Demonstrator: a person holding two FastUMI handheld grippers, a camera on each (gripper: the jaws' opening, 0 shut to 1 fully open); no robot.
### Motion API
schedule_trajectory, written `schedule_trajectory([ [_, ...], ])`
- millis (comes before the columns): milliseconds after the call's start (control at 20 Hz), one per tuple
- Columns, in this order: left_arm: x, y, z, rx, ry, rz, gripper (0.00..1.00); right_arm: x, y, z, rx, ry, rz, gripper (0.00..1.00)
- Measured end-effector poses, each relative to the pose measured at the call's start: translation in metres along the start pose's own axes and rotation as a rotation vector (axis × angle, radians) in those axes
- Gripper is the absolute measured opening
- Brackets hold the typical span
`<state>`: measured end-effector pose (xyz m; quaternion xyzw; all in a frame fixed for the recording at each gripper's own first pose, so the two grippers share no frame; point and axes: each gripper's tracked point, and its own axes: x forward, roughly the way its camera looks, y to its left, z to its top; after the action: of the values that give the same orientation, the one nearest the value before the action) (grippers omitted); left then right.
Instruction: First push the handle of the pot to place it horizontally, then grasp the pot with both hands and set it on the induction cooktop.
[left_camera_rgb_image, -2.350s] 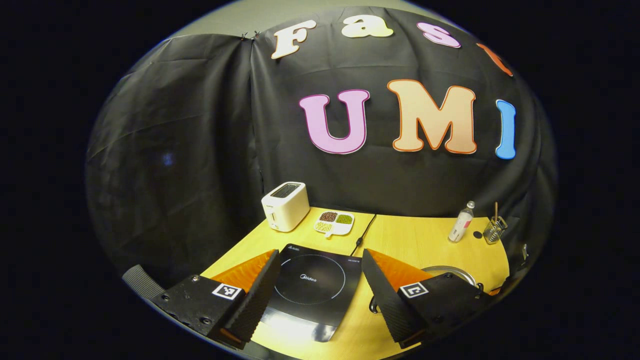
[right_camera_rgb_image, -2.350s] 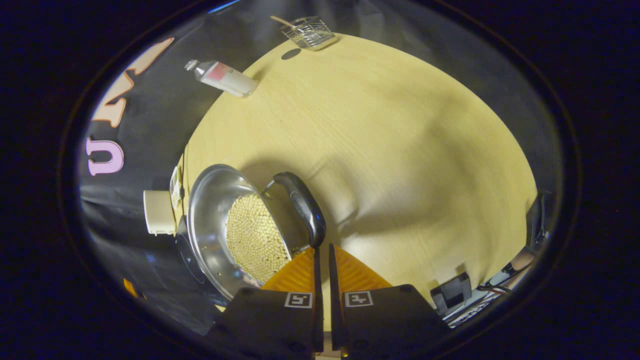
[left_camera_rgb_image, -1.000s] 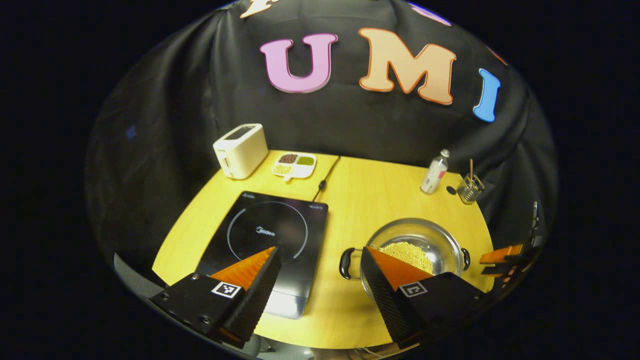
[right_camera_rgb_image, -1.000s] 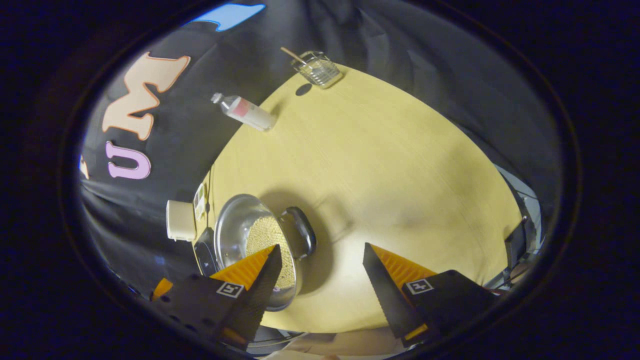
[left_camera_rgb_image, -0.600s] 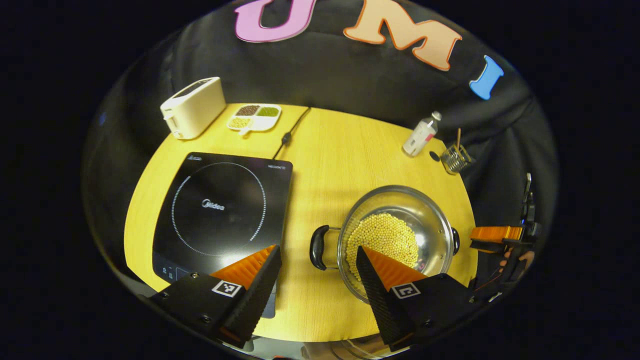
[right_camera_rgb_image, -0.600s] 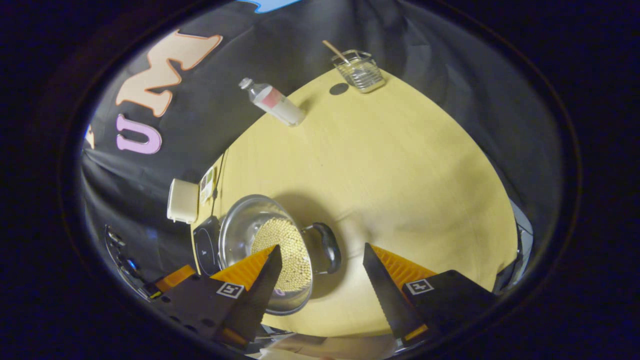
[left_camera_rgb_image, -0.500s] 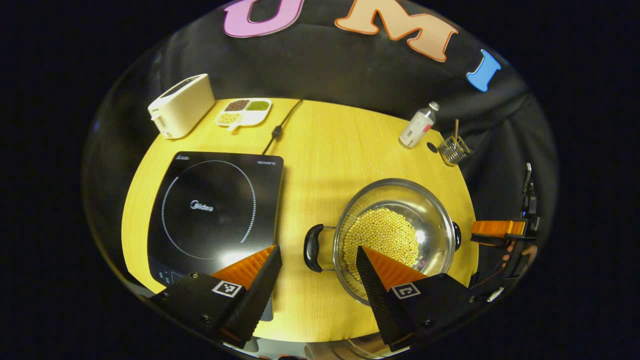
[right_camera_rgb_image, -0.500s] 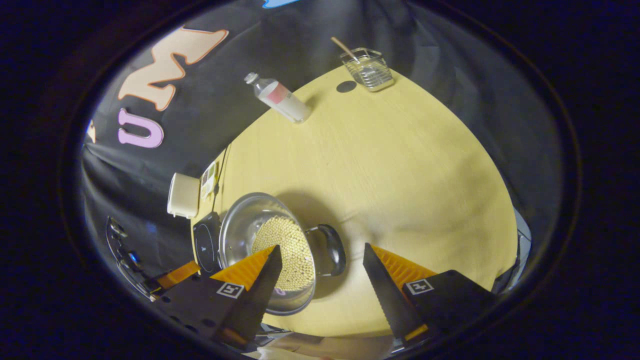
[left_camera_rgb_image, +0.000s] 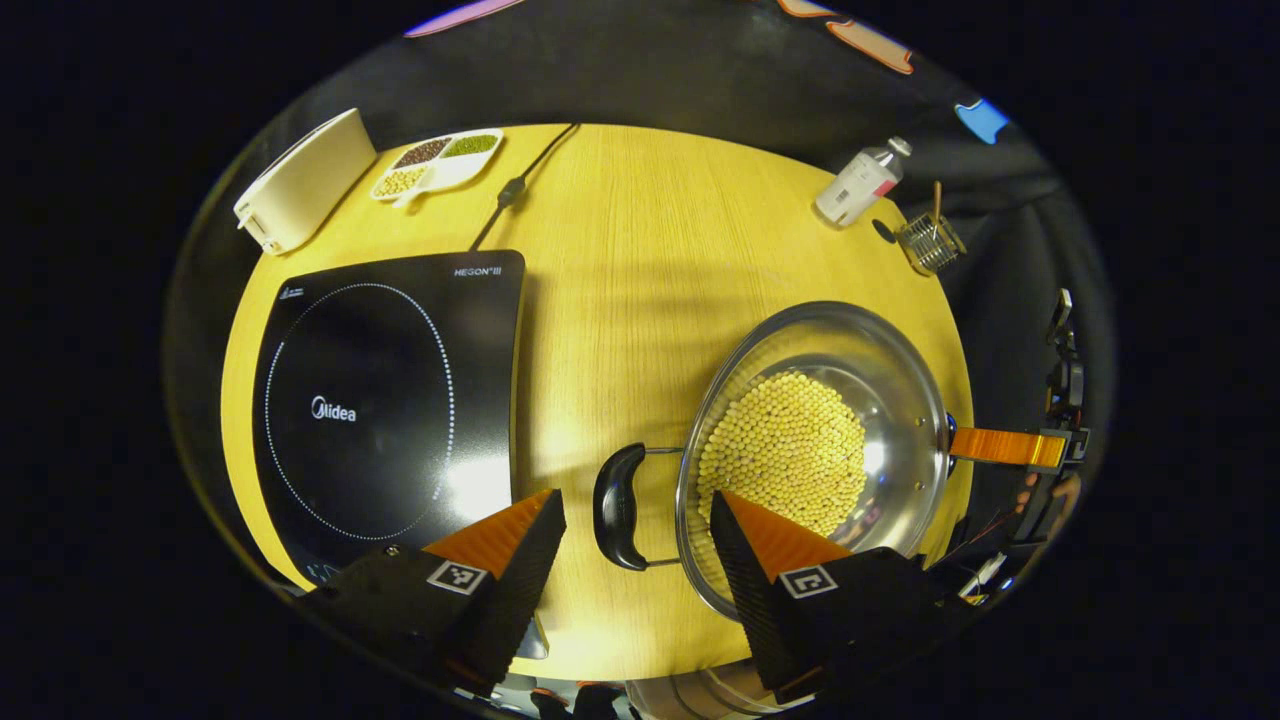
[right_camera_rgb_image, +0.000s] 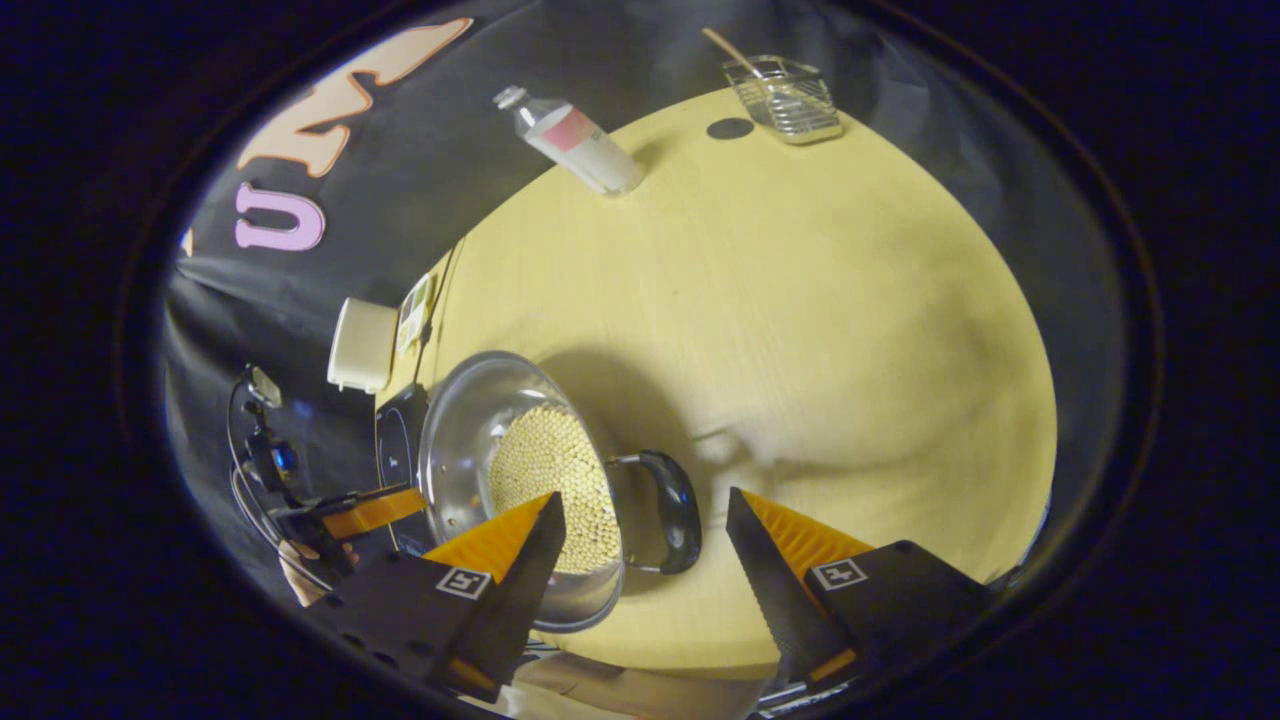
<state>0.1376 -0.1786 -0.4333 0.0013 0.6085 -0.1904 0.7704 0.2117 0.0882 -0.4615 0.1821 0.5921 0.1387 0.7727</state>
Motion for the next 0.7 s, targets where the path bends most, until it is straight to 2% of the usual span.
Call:
schedule_trajectory([
  [50, 0.004, 0.001, -0.001, 0.000, 0.013, -0.004, 0.90, 0.006, 0.001, -0.003, -0.013, 0.021, 0.008, 0.92],
  [100, 0.009, 0.000, -0.001, -0.003, 0.023, -0.008, 0.90, 0.010, 0.002, -0.006, -0.022, 0.041, 0.012, 0.99],
  [150, 0.013, -0.001, -0.001, -0.008, 0.032, -0.018, 0.89, 0.016, 0.002, -0.009, -0.029, 0.058, 0.014, 0.99],
  [200, 0.019, -0.003, -0.002, -0.014, 0.042, -0.026, 0.92, 0.022, 0.002, -0.011, -0.039, 0.073, 0.014, 0.89],
  [250, 0.023, -0.004, -0.001, -0.019, 0.049, -0.028, 0.86, 0.026, 0.001, -0.013, -0.049, 0.087, 0.012, 0.88],
  [300, 0.028, -0.004, -0.001, -0.021, 0.052, -0.026, 0.83, 0.030, 0.001, -0.015, -0.052, 0.098, 0.013, 0.98],
  [350, 0.032, -0.003, -0.001, -0.025, 0.054, -0.026, 0.81, 0.035, 0.003, -0.015, -0.050, 0.101, 0.017, 0.80],
  [400, 0.034, -0.004, -0.001, -0.029, 0.058, -0.030, 0.83, 0.035, 0.005, -0.017, -0.052, 0.111, 0.021, 0.82],
  [450, 0.037, -0.005, -0.002, -0.033, 0.061, -0.036, 0.75, 0.038, 0.005, -0.021, -0.060, 0.121, 0.019, 0.70],
  [500, 0.037, -0.006, -0.002, -0.038, 0.062, -0.044, 0.68, 0.041, 0.000, -0.021, -0.077, 0.125, 0.000, 0.70],
  [550, 0.039, -0.004, -0.002, -0.041, 0.062, -0.043, 0.65, 0.044, -0.006, -0.019, -0.094, 0.114, -0.020, 0.80],
  [600, 0.040, -0.004, -0.003, -0.040, 0.067, -0.043, 0.64, 0.052, -0.009, -0.021, -0.089, 0.120, -0.018, 0.67],
  [650, 0.041, -0.004, -0.003, -0.034, 0.068, -0.047, 0.64, 0.046, -0.010, -0.021, -0.084, 0.126, -0.021, 0.65],
  [700, 0.041, -0.003, -0.005, -0.033, 0.077, -0.045, 0.63, 0.051, -0.010, -0.018, -0.074, 0.123, -0.023, 0.54],
])
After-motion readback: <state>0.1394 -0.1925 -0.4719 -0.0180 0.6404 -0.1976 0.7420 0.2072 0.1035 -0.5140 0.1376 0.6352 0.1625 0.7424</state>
